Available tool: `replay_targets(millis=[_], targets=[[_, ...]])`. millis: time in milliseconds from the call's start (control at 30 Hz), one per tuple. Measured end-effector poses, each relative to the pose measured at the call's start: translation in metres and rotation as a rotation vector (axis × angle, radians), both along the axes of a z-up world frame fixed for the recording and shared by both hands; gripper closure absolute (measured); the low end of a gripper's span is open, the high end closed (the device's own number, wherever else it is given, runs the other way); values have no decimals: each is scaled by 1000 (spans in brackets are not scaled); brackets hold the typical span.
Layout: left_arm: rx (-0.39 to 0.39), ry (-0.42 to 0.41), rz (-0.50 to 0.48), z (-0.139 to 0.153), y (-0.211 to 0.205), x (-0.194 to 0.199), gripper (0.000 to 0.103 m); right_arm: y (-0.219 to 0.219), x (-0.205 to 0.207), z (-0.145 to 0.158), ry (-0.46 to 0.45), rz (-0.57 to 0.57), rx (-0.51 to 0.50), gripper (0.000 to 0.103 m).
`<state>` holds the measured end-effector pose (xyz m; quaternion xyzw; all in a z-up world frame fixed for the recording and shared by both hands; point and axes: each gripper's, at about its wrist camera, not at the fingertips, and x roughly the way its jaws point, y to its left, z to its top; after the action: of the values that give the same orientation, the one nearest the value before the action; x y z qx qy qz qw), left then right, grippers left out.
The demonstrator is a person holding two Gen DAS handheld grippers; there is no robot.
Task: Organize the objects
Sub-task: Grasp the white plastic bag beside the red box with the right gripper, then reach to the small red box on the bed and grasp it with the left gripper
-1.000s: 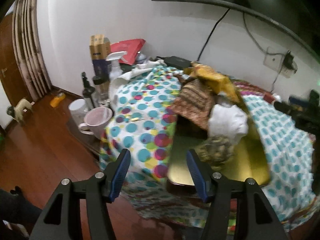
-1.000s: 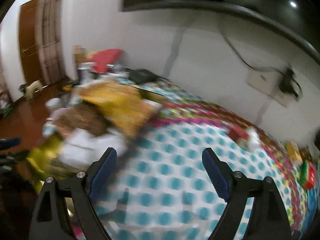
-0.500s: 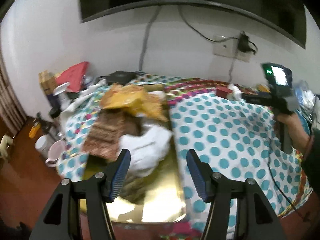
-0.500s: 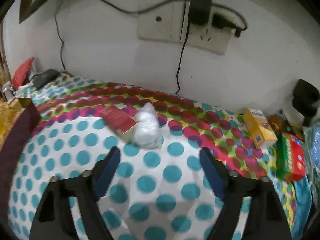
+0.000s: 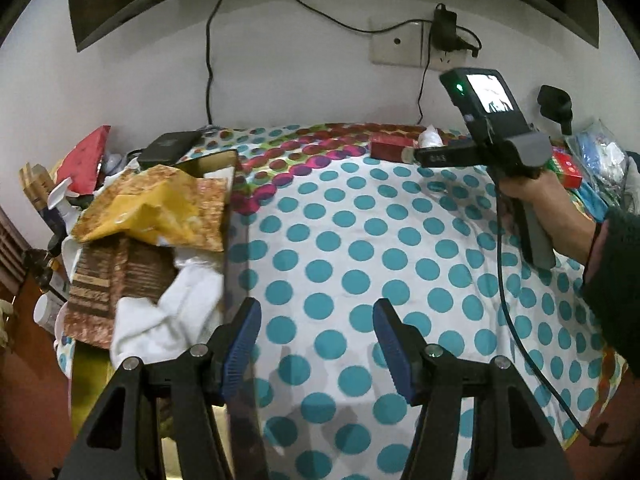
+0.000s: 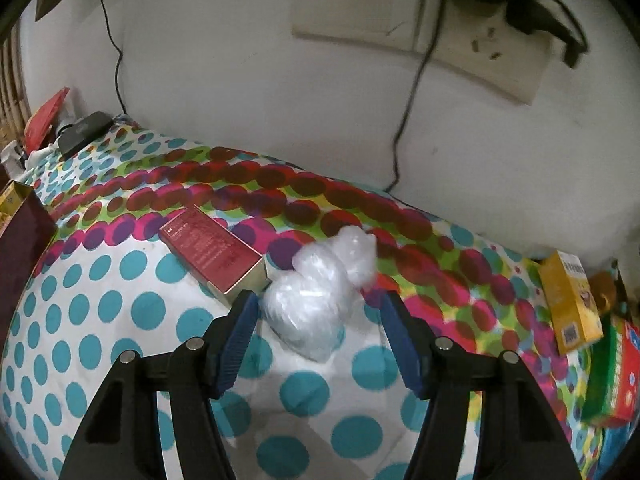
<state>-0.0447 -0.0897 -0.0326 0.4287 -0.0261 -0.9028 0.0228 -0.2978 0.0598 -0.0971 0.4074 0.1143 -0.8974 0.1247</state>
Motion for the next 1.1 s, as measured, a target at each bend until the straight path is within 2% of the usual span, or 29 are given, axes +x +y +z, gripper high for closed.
replay_targets(millis=[33, 67, 100, 200, 367, 533, 600, 733, 833, 967, 1100], targets=[[1, -4, 1, -1, 0, -2, 43, -2, -3, -1, -10, 7, -2, 46], [2, -8, 7, -4, 1, -6, 43, -3, -6, -3, -22, 11, -5, 59], [7, -11, 13, -6, 2, -9, 43, -3, -7, -4, -29, 17, -18, 63], [12, -24, 22, -12, 5, -19, 43, -2, -7, -4, -34, 16, -30, 68], [9, -11, 36, -17, 13, -37, 43, 22, 3, -2, -34, -28, -84, 69], [25, -18, 49, -21, 23, -62, 43, 58, 24, -2, -43, -50, -89, 69], [48, -27, 41, -22, 29, -80, 43, 72, 35, -3, -35, -54, -66, 69], [103, -45, 42, -20, 38, -113, 43, 96, 49, -4, -60, -78, -114, 69], [127, -56, 66, -17, 46, -147, 43, 98, 50, -4, -62, -84, -125, 69], [141, -75, 110, -15, 62, -196, 43, 91, 53, -5, -49, -74, -61, 67], [178, -91, 205, -17, 70, -231, 43, 108, 53, -3, -65, -66, -135, 67]])
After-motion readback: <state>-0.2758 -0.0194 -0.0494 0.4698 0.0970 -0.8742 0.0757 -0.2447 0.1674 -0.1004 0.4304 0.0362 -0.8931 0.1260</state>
